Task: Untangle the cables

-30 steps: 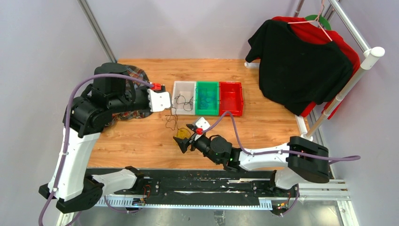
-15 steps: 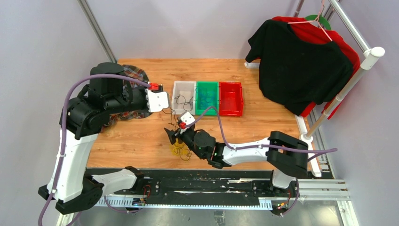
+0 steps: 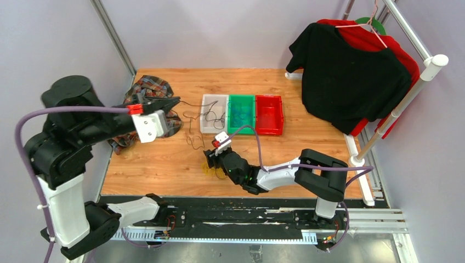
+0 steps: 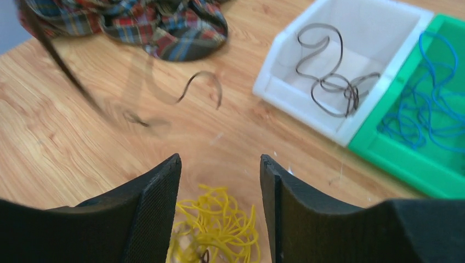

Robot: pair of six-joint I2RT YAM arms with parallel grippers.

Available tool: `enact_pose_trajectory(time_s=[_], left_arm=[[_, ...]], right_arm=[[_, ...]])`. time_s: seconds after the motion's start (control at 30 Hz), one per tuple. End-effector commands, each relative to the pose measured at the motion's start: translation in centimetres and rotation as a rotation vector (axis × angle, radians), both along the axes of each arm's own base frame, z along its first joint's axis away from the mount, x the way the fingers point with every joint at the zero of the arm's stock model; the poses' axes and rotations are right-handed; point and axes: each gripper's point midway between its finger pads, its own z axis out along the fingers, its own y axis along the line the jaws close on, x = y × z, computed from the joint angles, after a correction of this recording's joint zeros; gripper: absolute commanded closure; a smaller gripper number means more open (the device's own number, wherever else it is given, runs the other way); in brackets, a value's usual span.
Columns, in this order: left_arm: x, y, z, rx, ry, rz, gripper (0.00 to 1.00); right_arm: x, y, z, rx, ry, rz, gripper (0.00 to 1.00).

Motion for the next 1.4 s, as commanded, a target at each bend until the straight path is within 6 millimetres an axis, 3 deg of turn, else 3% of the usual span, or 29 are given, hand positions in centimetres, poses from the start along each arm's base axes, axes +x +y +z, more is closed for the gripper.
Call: enact_pose_trajectory(time_s=[0.0,0.2,0.3,0.37,0.73,0.9,1.13,1.37], left_arm=[[-1.0,0.3,3.8,-0.062,-0.113,-0.016,0.99],[0.4,2.3,10.9,-0.255,-0.353,0.134,1.00],[1.0,2.0,12.1,-0.300,-0.399,0.137,0.99],[1.7,1.3,12.1,-0.308,-0.383,0.123,0.99],[9.2,-2.4,8.6,-0.333,-0.309,0.166,0.99],[13.5,-4.0,5.6,-0.298,-0.281,0.210,1.00],[18.9,-5.2,1.9,-0.252,-0.285,0.275,1.00],[23.6,-3.6,-2.5,-0.200,-0.237,0.364,1.00]], right_arm=[[0.4,-2.5,-2.2,0.008,0.059,-0.080,0.46],[-0.6,-6.1,-5.0,0.037,0.128,-0.140,0.47],[-0.8,-7.6,-4.8,0.057,0.130,-0.167,0.45],[-0.7,-8.4,-3.3,0.081,0.105,-0.188,0.41],[0.7,-11.9,6.1,0.123,-0.083,-0.255,0.27],[2.4,-14.1,9.1,0.144,-0.113,-0.299,0.25],[4.0,-18.0,9.2,0.144,-0.115,-0.372,0.26],[4.8,-20.5,8.4,0.139,-0.100,-0.414,0.28]])
